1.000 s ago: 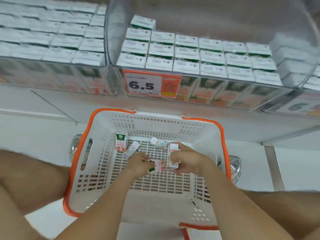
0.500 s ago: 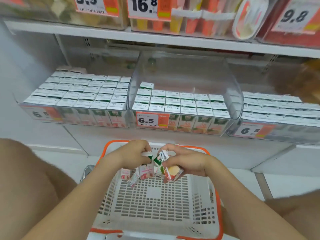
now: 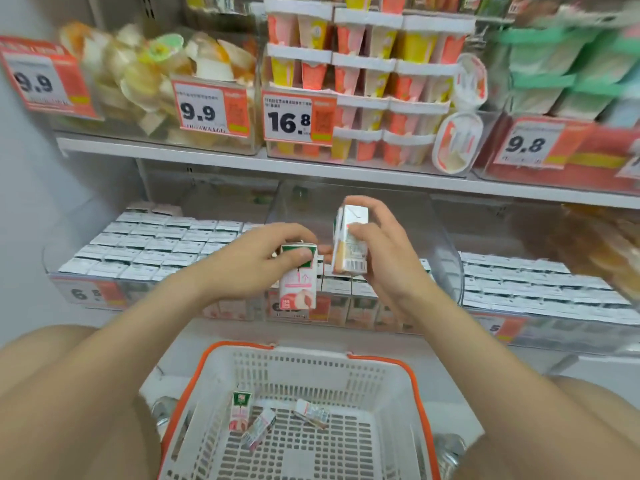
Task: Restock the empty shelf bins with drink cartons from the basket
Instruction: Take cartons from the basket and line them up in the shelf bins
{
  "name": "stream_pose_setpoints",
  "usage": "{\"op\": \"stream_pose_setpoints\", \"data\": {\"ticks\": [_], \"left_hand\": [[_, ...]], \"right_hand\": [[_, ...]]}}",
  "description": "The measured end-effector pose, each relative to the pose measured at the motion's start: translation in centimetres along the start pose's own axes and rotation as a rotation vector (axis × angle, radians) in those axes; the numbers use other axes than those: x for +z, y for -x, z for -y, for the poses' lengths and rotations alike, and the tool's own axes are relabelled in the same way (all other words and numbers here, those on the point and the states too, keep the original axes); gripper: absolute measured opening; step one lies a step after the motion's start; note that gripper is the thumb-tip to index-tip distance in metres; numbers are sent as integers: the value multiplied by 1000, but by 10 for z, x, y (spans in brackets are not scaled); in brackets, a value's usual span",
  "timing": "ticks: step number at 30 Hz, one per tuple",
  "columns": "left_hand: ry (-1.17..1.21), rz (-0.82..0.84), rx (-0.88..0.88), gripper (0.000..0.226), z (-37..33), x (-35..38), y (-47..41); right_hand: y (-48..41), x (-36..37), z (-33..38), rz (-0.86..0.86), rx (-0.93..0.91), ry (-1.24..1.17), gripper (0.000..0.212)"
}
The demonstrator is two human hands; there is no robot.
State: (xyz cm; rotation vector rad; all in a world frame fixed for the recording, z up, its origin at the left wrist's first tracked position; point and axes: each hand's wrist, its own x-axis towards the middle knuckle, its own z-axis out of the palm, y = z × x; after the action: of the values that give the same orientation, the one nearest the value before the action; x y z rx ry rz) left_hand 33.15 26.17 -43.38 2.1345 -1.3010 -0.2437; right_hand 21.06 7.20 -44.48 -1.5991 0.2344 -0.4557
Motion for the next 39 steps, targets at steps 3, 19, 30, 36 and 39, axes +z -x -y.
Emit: {"op": "stream_pose_setpoints", "data": {"ticks": [3, 19, 30, 36, 39], "left_hand": [[-15, -189, 5, 28, 9, -3, -14], [3, -470, -251, 31, 26, 13, -35], [180, -547, -231, 29, 39, -1, -18], [351, -544, -246, 27, 39, -10, -14], [357, -517, -234, 28, 36, -18, -12]], "right_hand": [[-28, -1, 3, -29, -34, 73, 48], [-94, 19, -42, -387, -228, 750, 39], [-117, 31, -64, 265, 117, 1093, 44], [-116, 24, -60, 254, 160, 1083, 33], [-107, 41, -51, 117, -32, 1132, 40]]}}
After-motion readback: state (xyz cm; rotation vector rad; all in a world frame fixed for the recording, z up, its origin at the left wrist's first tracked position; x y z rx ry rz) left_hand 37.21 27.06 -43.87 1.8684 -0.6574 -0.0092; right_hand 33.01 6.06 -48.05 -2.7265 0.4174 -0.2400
